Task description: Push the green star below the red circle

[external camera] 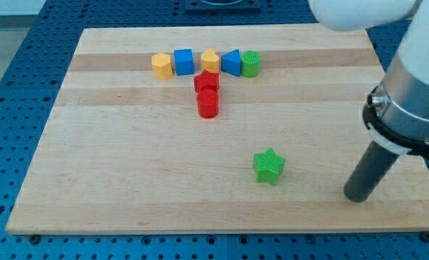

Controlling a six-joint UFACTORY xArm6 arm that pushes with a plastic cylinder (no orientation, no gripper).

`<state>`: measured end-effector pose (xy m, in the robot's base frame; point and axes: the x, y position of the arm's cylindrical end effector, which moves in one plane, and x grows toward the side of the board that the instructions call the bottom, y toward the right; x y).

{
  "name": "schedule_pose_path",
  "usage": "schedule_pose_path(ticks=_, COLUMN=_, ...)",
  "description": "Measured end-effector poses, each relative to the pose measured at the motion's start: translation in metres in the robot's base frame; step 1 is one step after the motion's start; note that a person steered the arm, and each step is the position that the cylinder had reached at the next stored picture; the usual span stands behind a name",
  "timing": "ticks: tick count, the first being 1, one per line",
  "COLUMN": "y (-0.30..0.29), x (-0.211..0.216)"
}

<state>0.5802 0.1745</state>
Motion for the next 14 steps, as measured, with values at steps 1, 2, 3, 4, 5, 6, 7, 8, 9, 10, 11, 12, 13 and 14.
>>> schedule_pose_path(ticks=1, y=-0.025, x=-0.012)
schedule_pose_path(ticks=2, y=-0.059, x=-0.040)
schedule_pose_path(ticks=3, y=-0.089, x=-0.055)
schedule_pose_path(ticks=4, y=-0.116, x=-0.061)
schedule_pose_path(ticks=5, y=-0.124, x=-0.081)
schedule_pose_path(ticks=6, y=-0.109, x=-0.095)
schedule_pose_path(ticks=7, y=-0.121, x=-0.049)
schedule_pose_path(ticks=8, y=-0.122, x=-0.047)
schedule_pose_path(ticks=9, y=-0.132, x=-0.047)
schedule_pose_path(ticks=10, y=-0.160, x=-0.047)
schedule_pose_path(ticks=11, y=-0.156, x=-0.048)
schedule_pose_path(ticks=12, y=-0.131, x=-0.008)
schedule_pose_path(ticks=13, y=-0.151, x=0.014)
schedule_pose_path(ticks=14, y=-0.188, x=0.012)
